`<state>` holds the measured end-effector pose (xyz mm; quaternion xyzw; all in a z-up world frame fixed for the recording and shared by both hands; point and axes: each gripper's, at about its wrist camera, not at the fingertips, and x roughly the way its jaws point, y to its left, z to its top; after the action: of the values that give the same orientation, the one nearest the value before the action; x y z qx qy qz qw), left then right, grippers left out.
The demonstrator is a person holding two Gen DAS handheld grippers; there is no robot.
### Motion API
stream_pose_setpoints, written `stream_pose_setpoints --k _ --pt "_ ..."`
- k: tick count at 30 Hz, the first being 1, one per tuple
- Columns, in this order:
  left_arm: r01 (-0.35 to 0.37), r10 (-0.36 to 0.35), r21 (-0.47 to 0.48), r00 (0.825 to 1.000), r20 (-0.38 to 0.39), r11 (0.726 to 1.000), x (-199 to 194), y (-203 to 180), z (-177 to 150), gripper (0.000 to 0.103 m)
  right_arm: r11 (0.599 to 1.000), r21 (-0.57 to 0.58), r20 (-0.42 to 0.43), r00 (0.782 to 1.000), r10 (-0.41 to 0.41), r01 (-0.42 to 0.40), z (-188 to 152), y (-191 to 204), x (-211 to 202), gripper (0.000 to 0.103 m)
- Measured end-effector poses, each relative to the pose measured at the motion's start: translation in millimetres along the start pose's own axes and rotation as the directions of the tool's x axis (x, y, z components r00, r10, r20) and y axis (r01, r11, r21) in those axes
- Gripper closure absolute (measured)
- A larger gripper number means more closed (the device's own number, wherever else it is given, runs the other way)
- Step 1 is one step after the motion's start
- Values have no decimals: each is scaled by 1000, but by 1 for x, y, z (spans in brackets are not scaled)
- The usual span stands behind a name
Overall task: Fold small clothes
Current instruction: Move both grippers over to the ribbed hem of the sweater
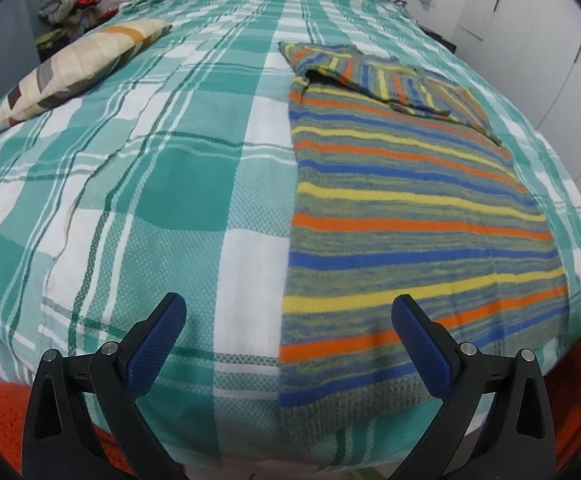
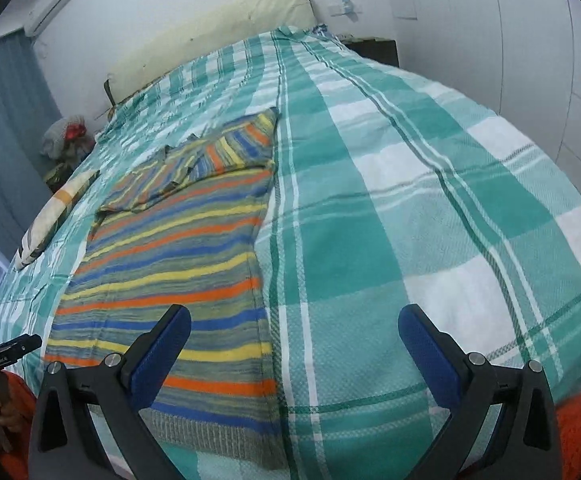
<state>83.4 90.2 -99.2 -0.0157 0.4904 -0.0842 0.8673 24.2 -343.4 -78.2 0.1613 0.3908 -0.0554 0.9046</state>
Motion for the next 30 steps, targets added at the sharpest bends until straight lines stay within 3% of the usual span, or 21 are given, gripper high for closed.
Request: stream_pose_setpoints --k 13,30 --pt "-6 6 25 1000 4 1000 -1 -4 -3 1 999 -22 -26 999 29 -30 -7 6 9 1" --pt "-120 119 97 993 18 988 0 -12 -4 1 999 -53 -53 999 11 -14 -13 13 17 1"
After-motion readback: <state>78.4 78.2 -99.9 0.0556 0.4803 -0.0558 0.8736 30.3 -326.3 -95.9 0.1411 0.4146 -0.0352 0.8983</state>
